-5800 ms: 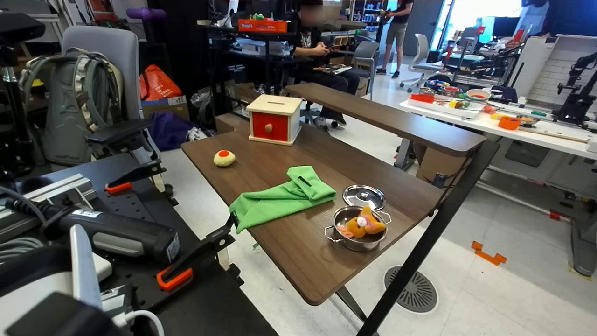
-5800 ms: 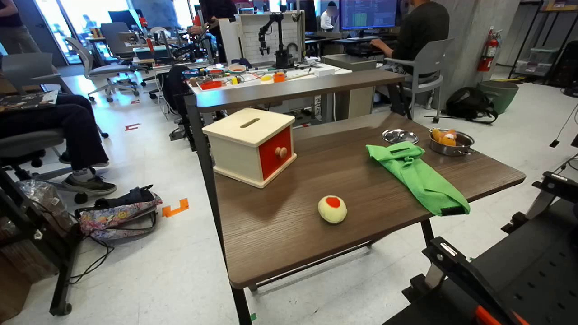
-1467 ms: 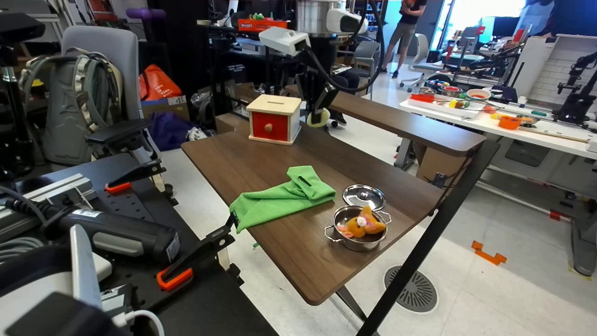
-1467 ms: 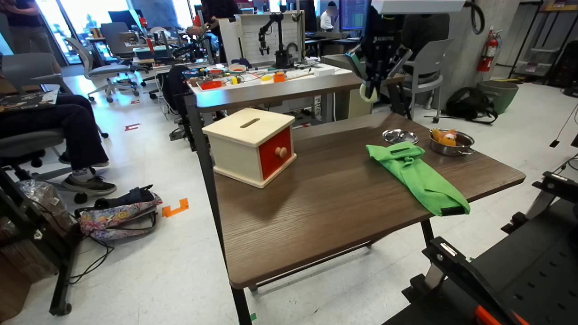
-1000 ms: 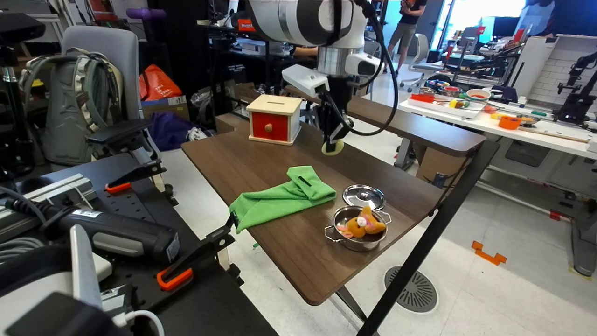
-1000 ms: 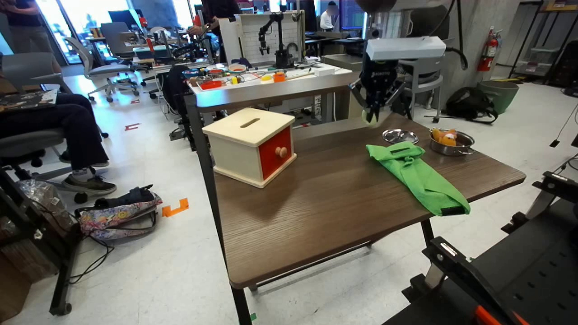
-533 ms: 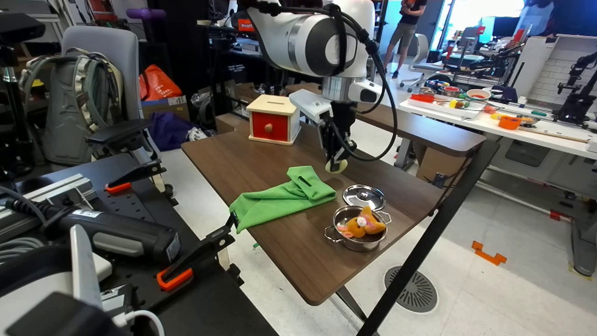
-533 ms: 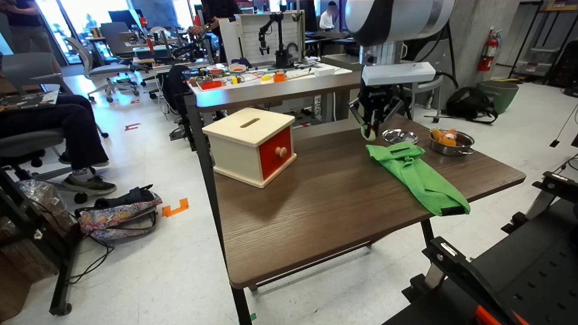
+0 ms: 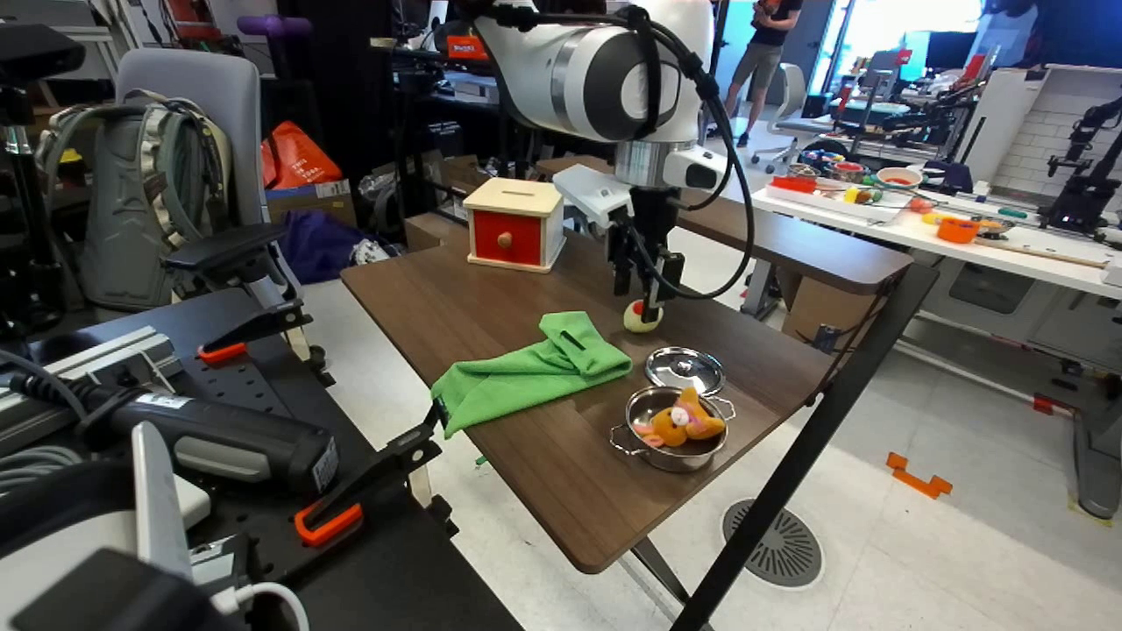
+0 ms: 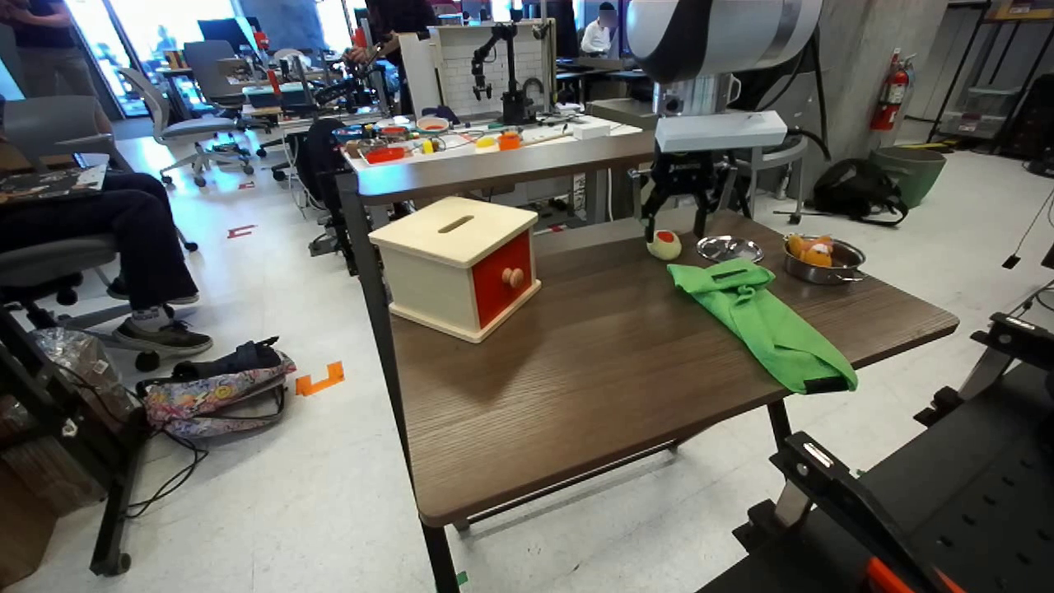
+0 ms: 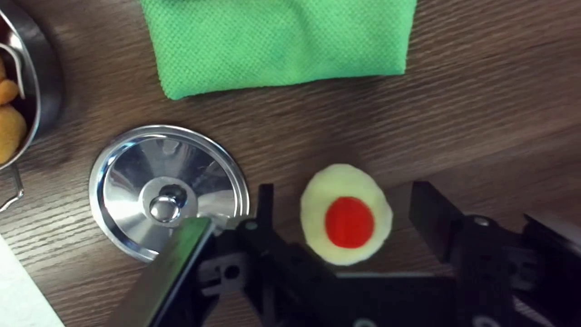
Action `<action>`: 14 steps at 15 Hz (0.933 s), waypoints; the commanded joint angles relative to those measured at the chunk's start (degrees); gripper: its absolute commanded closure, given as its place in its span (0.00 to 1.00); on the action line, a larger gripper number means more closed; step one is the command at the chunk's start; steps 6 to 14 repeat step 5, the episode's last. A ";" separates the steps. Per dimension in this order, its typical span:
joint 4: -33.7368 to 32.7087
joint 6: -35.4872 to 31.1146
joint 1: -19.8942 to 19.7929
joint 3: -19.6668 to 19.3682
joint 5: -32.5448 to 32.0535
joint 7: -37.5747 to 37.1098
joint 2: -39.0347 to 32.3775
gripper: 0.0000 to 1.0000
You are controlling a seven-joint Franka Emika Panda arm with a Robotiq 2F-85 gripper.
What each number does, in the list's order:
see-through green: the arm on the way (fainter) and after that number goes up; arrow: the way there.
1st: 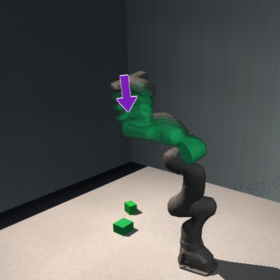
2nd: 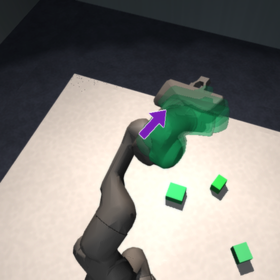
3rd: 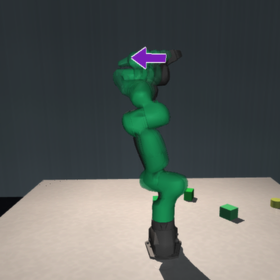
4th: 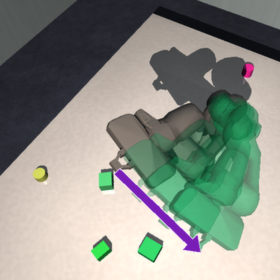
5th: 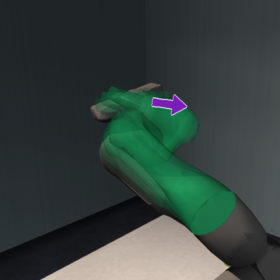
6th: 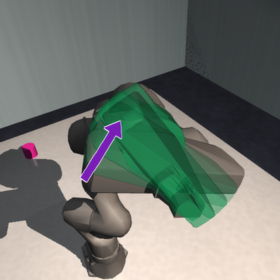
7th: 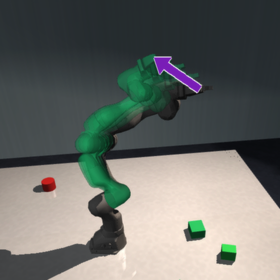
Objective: Move the white fluffy object to the top right
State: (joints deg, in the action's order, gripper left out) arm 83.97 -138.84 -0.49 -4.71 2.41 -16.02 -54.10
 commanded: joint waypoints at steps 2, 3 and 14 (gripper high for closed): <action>7.33 -1.45 -2.04 3.24 4.10 3.66 7.94 0.00; 10.89 -2.82 -3.17 4.76 5.87 5.77 11.17 0.00; 4.91 -0.96 -1.30 2.72 4.99 3.89 6.23 0.00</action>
